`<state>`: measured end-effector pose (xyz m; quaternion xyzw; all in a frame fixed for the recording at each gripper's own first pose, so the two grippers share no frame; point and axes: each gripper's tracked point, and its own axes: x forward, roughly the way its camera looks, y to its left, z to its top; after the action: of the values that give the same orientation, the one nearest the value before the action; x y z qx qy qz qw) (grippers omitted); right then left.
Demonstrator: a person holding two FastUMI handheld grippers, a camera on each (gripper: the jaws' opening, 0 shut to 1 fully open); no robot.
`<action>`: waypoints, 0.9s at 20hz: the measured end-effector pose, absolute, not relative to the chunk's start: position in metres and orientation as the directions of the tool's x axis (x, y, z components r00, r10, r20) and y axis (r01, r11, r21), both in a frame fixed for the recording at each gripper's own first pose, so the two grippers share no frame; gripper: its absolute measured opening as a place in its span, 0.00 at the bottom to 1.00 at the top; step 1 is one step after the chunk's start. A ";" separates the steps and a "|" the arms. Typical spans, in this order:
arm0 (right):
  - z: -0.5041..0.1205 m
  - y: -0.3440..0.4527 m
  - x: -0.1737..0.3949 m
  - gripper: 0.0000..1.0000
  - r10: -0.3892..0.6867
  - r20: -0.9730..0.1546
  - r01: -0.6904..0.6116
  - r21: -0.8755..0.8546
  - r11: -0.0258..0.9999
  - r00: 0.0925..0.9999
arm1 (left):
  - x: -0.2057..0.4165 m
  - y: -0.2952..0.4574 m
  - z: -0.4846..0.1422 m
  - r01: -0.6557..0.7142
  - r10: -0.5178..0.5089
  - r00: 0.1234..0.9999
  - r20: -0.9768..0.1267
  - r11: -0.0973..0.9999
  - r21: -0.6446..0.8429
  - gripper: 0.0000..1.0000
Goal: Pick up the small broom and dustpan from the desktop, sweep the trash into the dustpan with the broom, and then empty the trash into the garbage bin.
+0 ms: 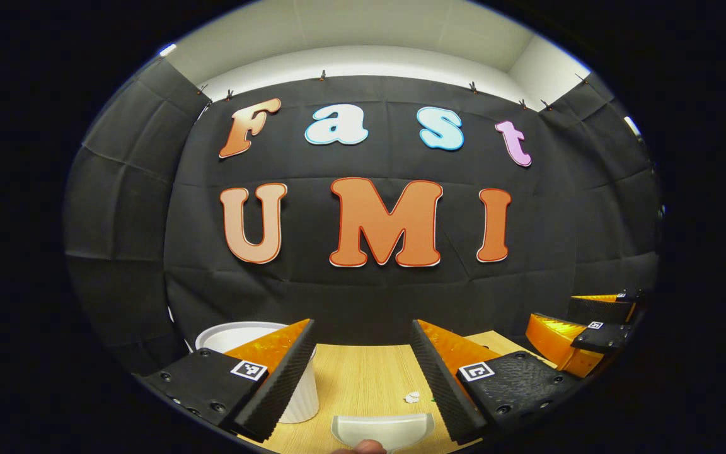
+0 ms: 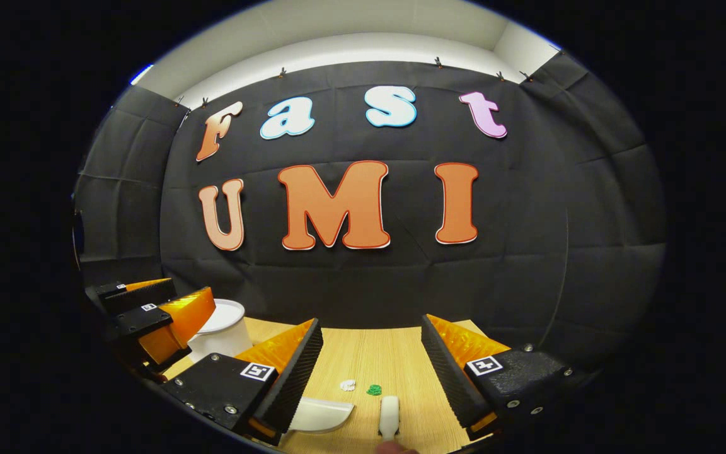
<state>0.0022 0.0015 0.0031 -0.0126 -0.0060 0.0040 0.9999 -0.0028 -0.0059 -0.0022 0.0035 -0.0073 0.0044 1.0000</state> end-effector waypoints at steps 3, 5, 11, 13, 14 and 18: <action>0.000 0.000 0.000 0.95 0.005 0.010 -0.005 -0.023 1.000 1.000 | -0.006 -0.004 -0.002 -0.022 0.022 1.000 0.015 1.000 0.011 0.94; -0.006 0.001 -0.001 0.95 0.006 -0.010 -0.007 -0.019 1.000 1.000 | -0.007 -0.007 -0.006 -0.015 0.015 1.000 0.001 1.000 0.008 0.94; -0.009 -0.003 -0.001 0.95 0.000 -0.020 0.000 -0.016 1.000 1.000 | -0.010 -0.008 -0.005 -0.017 0.017 1.000 0.005 1.000 0.001 0.94; -0.010 -0.002 0.000 0.95 -0.006 -0.020 0.005 -0.019 1.000 1.000 | -0.010 -0.006 -0.004 -0.019 0.019 1.000 0.006 1.000 0.005 0.94; -0.011 -0.001 0.000 0.95 -0.009 -0.019 0.009 -0.021 1.000 1.000 | -0.010 -0.004 -0.004 -0.018 0.018 1.000 0.010 1.000 0.009 0.94; -0.014 0.007 -0.002 0.95 -0.031 -0.022 0.030 -0.038 0.999 0.999 | -0.008 0.003 -0.005 0.000 -0.001 1.000 0.016 1.000 0.020 0.94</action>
<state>-0.0018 0.0066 -0.0143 -0.0186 0.0113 -0.0151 0.9996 -0.0079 0.0030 -0.0046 0.0099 -0.0078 -0.0003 0.9999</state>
